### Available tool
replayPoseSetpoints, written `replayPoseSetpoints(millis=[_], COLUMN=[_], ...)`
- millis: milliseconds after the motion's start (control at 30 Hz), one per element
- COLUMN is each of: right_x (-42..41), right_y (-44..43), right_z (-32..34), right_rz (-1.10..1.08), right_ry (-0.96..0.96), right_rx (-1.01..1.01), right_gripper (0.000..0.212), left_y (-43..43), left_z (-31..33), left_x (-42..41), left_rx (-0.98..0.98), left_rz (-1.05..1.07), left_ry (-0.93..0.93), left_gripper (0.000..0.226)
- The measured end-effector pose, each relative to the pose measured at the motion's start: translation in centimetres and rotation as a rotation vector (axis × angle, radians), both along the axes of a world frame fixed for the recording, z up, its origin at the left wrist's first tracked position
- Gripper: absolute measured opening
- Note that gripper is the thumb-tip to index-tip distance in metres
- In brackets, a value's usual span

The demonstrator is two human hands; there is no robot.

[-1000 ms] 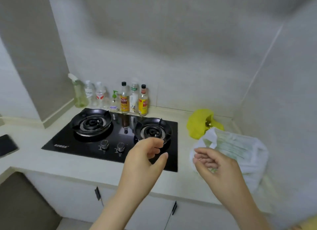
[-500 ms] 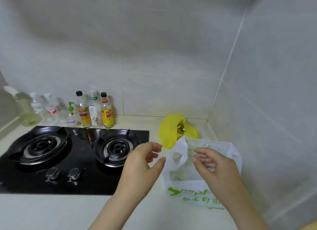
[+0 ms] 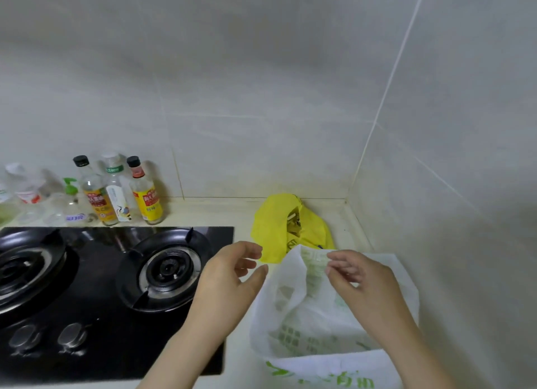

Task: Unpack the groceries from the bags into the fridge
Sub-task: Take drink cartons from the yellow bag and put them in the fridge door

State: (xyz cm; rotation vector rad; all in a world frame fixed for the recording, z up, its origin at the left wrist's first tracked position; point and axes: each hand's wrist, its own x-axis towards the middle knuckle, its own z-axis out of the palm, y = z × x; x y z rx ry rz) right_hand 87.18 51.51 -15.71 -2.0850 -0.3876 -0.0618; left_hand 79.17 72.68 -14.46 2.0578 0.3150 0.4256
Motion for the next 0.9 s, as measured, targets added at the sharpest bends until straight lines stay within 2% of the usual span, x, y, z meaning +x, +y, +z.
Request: replayPoseSetpoints(millis=[367, 533, 900], right_x=[6.5, 10.9, 19.5], right_y=[2.3, 3.2, 3.9], right_z=[-1.5, -3.2, -8.0], right_rz=[-0.003, 0.025, 0.153], right_ry=[0.034, 0.085, 0.165], right_rx=[-0.118, -0.180, -0.261], right_gripper=[0.029, 0.016, 0.023], left_y=[3.6, 4.7, 4.3], left_z=[-2.2, -2.9, -6.9], left_x=[7.6, 10.2, 16.8], left_rx=[-0.056, -0.061, 0.015], left_rz=[-0.082, -0.078, -0.052], left_ry=[0.054, 0.079, 0.198], left_gripper=[0.018, 0.017, 0.020])
